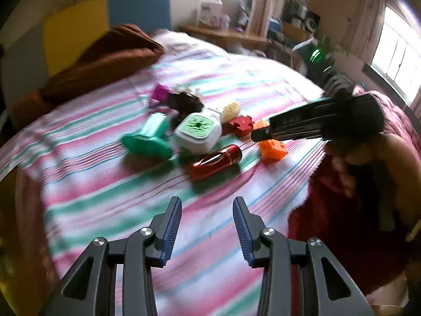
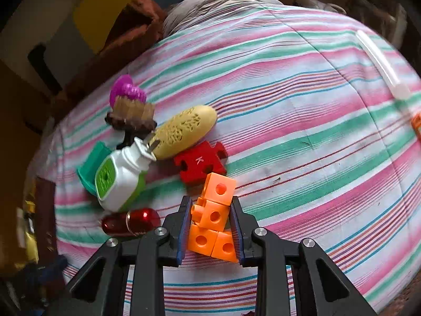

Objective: Organize rigid objects
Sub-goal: 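Grasp the red metal canister with the left gripper while the right gripper holds the cubes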

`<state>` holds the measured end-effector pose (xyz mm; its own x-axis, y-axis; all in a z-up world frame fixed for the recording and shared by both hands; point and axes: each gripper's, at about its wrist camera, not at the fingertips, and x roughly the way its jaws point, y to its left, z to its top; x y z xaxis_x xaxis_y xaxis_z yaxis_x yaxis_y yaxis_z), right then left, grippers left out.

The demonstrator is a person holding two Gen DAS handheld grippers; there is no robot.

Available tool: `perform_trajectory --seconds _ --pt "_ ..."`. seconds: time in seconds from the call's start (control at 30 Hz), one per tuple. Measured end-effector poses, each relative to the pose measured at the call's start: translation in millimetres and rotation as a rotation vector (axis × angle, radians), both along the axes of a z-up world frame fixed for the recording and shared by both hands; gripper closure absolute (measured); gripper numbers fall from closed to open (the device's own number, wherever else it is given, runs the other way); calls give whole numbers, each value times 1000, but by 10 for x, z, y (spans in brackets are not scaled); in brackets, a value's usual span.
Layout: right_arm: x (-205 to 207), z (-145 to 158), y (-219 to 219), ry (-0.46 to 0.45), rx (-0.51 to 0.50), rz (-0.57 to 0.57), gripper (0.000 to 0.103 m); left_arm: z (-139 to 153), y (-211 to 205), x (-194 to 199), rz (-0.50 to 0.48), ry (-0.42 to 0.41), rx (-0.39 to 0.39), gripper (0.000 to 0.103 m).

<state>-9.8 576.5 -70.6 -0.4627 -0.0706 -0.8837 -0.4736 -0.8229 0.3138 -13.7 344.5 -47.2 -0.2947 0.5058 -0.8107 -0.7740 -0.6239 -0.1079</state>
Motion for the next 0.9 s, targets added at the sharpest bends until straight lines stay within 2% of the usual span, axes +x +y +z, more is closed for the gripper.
perform_trajectory --seconds 0.13,0.23,0.33,0.43,0.53,0.73,0.9 --pt "35 1 65 18 -40 -35 74 -212 307 -264 -12 -5 -41 63" --pt "76 5 79 28 -59 -41 74 -314 403 -351 -54 -21 -37 62" --pt "19 -36 157 27 -65 -40 74 -321 363 -292 -115 -64 23 62" --pt "31 -34 162 31 -78 -47 74 -316 372 -139 -186 -103 52 62" --pt "58 -16 179 40 -78 -69 74 -272 410 -26 -180 -76 48 62" --pt "74 -1 174 45 -69 -88 74 -238 657 -75 -166 -13 7 62" --pt "52 -35 250 41 -78 -91 75 -350 837 -79 -167 17 -36 62"
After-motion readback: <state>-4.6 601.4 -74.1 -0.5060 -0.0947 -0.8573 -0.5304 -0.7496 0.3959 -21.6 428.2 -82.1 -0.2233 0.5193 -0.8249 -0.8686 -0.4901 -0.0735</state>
